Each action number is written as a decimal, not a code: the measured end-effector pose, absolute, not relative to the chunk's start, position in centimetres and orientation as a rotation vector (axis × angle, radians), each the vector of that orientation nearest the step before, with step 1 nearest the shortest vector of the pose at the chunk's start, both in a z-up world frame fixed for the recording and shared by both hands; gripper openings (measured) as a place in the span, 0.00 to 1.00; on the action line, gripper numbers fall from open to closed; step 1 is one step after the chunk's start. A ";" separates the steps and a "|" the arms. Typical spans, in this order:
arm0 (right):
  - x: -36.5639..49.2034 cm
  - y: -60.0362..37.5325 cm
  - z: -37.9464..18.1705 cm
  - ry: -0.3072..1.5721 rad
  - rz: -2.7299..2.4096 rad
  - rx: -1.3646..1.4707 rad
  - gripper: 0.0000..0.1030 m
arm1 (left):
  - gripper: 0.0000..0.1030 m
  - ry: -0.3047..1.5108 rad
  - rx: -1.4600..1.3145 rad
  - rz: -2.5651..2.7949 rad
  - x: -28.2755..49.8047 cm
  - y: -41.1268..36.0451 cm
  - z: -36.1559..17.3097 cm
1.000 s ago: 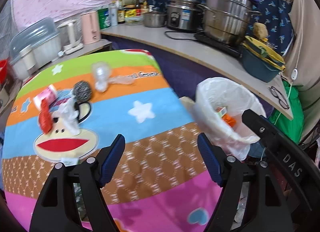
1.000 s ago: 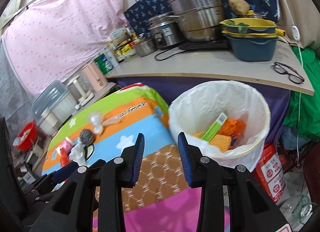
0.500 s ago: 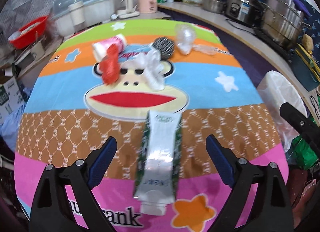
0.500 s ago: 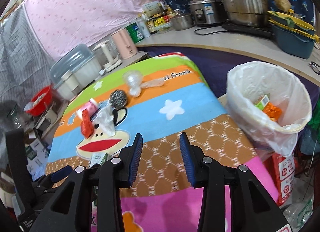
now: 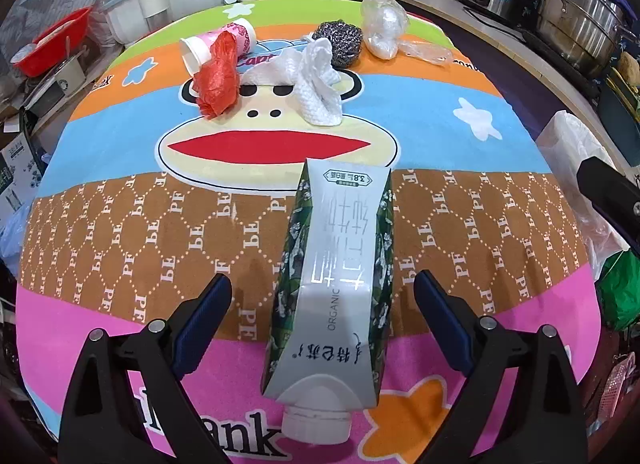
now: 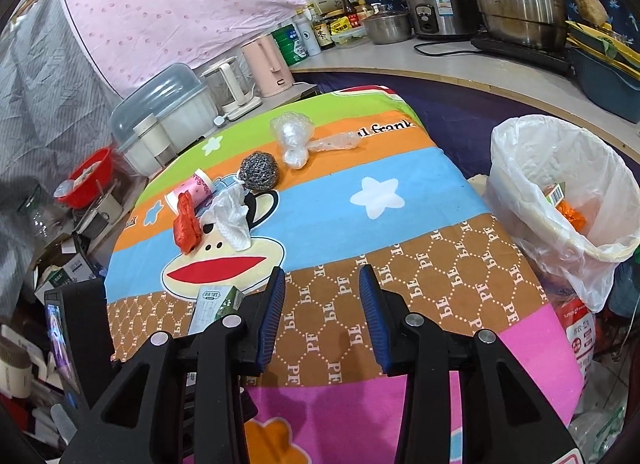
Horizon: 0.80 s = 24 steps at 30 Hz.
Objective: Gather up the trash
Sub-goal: 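Return both tools to the table and close the left tool on the white milk carton, then grasp the white tissue with the right tool while the left tool carries the carton toward the bin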
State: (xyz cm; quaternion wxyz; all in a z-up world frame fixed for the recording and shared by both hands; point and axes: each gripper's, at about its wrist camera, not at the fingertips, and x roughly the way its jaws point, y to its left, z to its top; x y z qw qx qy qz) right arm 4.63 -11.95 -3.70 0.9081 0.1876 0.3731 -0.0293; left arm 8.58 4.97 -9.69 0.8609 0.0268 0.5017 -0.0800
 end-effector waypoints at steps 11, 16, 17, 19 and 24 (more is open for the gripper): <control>7.4 -11.2 -4.3 0.797 -0.016 0.358 0.37 | 0.48 1.041 0.037 -0.190 8.8 6.3 -8.8; 11.0 -9.0 -4.6 0.815 0.070 0.337 0.37 | 0.48 1.007 0.002 -0.138 9.1 8.9 -6.9; 11.7 -8.5 -4.8 0.819 0.086 0.336 0.37 | 0.48 1.002 -0.004 -0.128 9.3 9.3 -6.6; 13.4 -7.3 -5.2 0.830 0.119 0.324 0.37 | 0.48 0.993 -0.022 -0.109 9.7 10.3 -5.9; 17.4 -4.4 -6.3 0.854 0.178 0.295 0.37 | 0.48 0.968 -0.051 -0.070 10.8 12.2 -4.7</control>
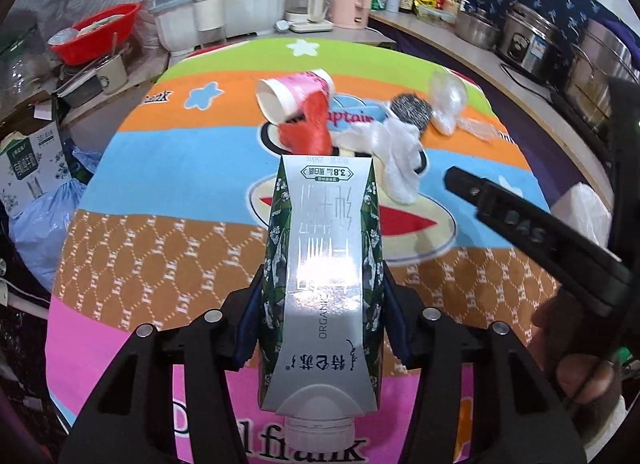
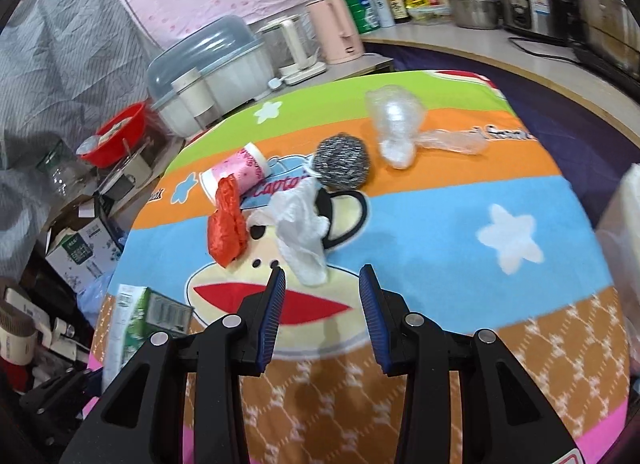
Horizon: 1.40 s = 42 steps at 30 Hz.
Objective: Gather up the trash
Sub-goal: 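Grasp the white tissue with the right tool while the left tool carries the carton toward the bin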
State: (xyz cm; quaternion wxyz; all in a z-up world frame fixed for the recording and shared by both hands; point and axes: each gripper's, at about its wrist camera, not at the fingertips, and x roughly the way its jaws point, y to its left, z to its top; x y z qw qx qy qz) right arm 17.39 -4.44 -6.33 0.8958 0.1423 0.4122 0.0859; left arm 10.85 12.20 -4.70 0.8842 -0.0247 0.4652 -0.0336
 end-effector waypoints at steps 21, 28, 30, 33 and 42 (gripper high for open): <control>18.4 -6.9 -6.3 0.816 0.164 0.349 0.06 | 0.48 0.943 -0.038 -0.137 12.7 9.1 -3.1; 12.5 -13.5 -3.4 0.739 0.041 0.391 0.06 | 0.48 0.907 0.010 -0.251 11.1 2.9 -1.8; 10.9 -15.4 -2.8 0.717 0.000 0.401 0.06 | 0.48 0.900 0.028 -0.287 10.5 0.9 -1.4; 8.5 -18.3 -2.0 0.687 -0.060 0.423 0.06 | 0.48 0.884 0.060 -0.341 9.5 -1.9 -0.9; 2.1 -26.4 -1.0 0.620 -0.240 0.491 0.06 | 0.48 0.860 0.135 -0.492 6.7 -10.2 0.0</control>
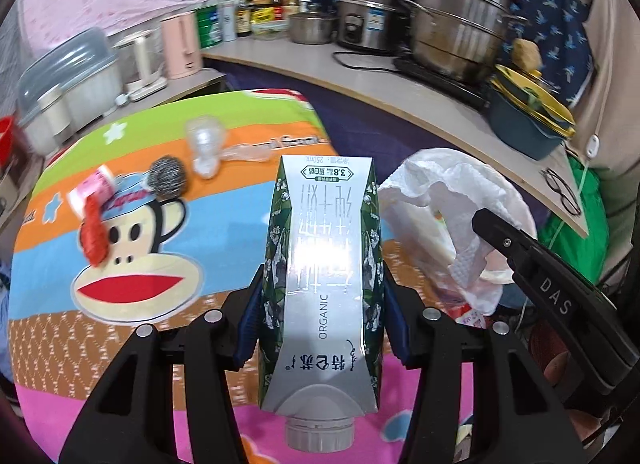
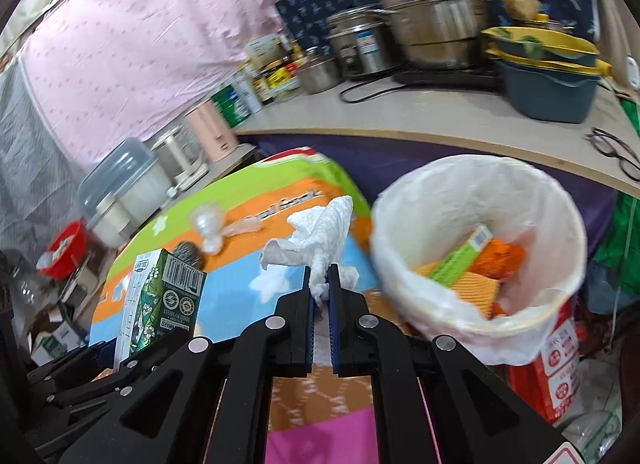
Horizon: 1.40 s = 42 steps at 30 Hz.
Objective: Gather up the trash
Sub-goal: 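Grasp the white tissue with the right tool while the left tool carries the carton toward the bin, then open the right tool to drop the tissue while the left tool drops the carton into the bin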
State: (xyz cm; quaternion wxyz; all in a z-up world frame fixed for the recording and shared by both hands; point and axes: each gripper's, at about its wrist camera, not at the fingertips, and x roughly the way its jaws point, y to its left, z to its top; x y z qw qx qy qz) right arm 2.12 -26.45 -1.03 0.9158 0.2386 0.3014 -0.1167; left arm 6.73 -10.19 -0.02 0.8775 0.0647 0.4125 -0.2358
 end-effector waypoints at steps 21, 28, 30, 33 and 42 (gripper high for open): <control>-5.5 -36.6 -1.7 0.542 -0.475 0.601 0.06 | 0.48 0.845 0.265 -0.704 3.5 -23.4 -0.7; -5.7 -37.6 -2.0 0.538 -0.487 0.613 0.06 | 0.48 0.849 0.283 -0.717 3.7 -24.8 -1.1; -5.6 -37.9 -2.0 0.537 -0.489 0.618 0.06 | 0.48 0.852 0.286 -0.718 3.8 -25.0 -1.2; -5.5 -38.1 -2.1 0.537 -0.490 0.620 0.06 | 0.48 0.854 0.290 -0.718 4.0 -25.4 -1.4; -5.2 -38.5 -2.4 0.538 -0.490 0.626 0.06 | 0.48 0.858 0.297 -0.721 4.4 -26.1 -1.6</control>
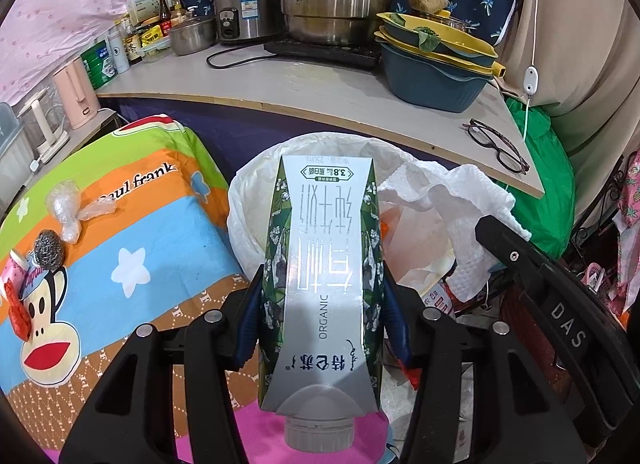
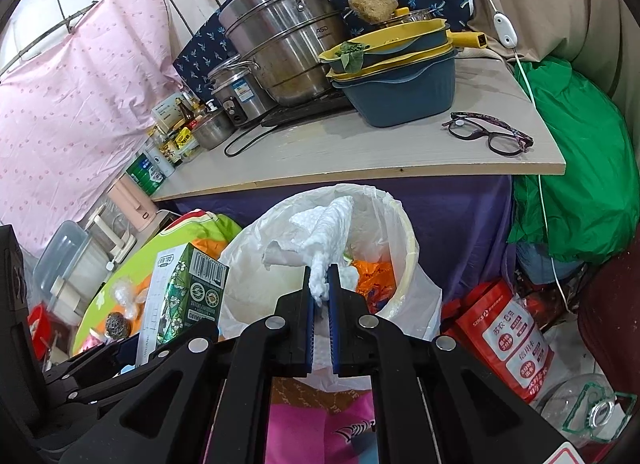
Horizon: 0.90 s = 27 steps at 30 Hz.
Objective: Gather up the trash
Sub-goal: 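Open the right tool to drop the tissue while the left tool drops the carton into the bin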
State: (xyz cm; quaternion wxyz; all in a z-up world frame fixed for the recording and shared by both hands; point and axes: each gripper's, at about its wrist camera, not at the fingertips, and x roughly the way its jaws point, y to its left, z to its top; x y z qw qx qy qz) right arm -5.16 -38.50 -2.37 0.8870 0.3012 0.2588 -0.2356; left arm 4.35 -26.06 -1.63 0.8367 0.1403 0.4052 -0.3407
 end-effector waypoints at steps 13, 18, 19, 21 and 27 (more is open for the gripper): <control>-4.9 -38.4 -2.6 0.542 -0.492 0.626 0.06 | 0.48 0.859 0.296 -0.721 4.8 -26.4 -1.9; -4.3 -38.6 -3.0 0.546 -0.495 0.629 0.06 | 0.48 0.863 0.296 -0.720 5.2 -26.5 -2.0; -4.1 -38.6 -3.0 0.548 -0.495 0.629 0.06 | 0.48 0.863 0.297 -0.720 5.3 -26.6 -2.1; -3.9 -38.7 -3.2 0.551 -0.494 0.629 0.06 | 0.48 0.862 0.298 -0.720 5.5 -26.8 -2.2; -3.3 -38.8 -3.5 0.559 -0.494 0.628 0.06 | 0.48 0.865 0.304 -0.716 6.3 -27.4 -2.7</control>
